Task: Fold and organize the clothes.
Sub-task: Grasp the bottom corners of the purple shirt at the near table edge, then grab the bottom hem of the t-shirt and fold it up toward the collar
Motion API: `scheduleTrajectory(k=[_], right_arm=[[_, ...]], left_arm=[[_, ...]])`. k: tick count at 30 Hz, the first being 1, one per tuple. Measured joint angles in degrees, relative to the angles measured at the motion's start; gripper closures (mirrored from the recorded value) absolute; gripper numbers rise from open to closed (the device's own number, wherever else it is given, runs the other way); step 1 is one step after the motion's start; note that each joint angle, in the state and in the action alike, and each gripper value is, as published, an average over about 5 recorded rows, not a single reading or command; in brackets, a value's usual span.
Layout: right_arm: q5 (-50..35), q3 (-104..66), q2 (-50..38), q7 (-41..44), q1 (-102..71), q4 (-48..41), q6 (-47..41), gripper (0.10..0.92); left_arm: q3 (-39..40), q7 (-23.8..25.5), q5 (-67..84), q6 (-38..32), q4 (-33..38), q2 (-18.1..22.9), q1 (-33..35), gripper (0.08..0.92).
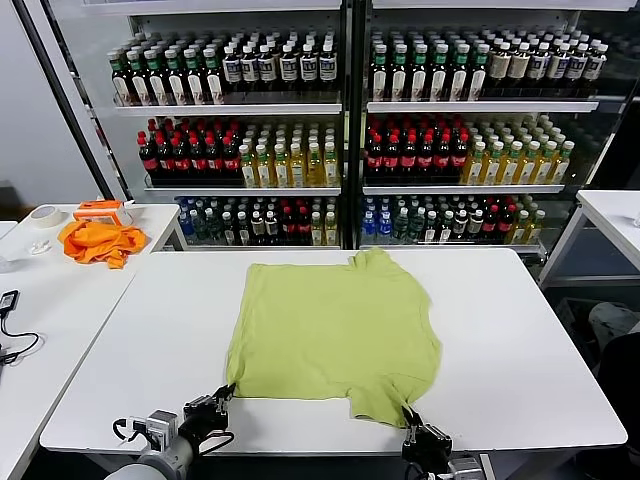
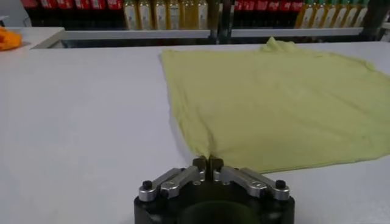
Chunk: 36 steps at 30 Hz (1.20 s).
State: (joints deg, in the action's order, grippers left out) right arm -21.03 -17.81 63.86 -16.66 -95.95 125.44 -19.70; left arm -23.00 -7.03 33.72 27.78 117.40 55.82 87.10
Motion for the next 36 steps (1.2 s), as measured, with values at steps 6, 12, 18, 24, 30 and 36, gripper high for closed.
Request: scheduleTrajectory(k=[6, 12, 18, 24, 30, 36], right_arm=[[-0.29, -3.06, -1.25, 0.78, -3.55, 3.92, -0.73, 0.92], [0.26, -4.9, -1.95, 1.33, -7.9, 8.25, -1.71, 0.92], [0.58, -5.27, -2.12, 1.34, -11.01, 11.78, -2.74, 0.92], [0.3, -5.3, -2.84, 1.54, -11.44, 13.39, -3.64, 0.92], [-2.13, -6.67, -4.09, 1.83, -8.78, 12.87, -5.31, 0.92], [-5.29, -7.1, -4.33, 1.8, -3.75, 10.63, -7.39, 0.92]], left_arm=[[-3.0, 0.18, 2.37, -0.3, 3.44, -2.52, 3.13, 0.916], [-7.57, -0.08, 4.47, -0.71, 8.13, -5.15, 8.3, 0.916], [-12.13, -0.53, 5.45, -0.78, 12.67, -6.77, 14.08, 0.916], [-13.77, -0.44, 5.55, -1.69, 14.73, -8.08, 16.59, 0.916], [-11.93, -0.06, 5.68, -3.11, 12.78, -9.61, 13.06, 0.916], [-7.66, 0.76, 5.8, -4.58, 7.61, -9.9, 5.72, 0.916]])
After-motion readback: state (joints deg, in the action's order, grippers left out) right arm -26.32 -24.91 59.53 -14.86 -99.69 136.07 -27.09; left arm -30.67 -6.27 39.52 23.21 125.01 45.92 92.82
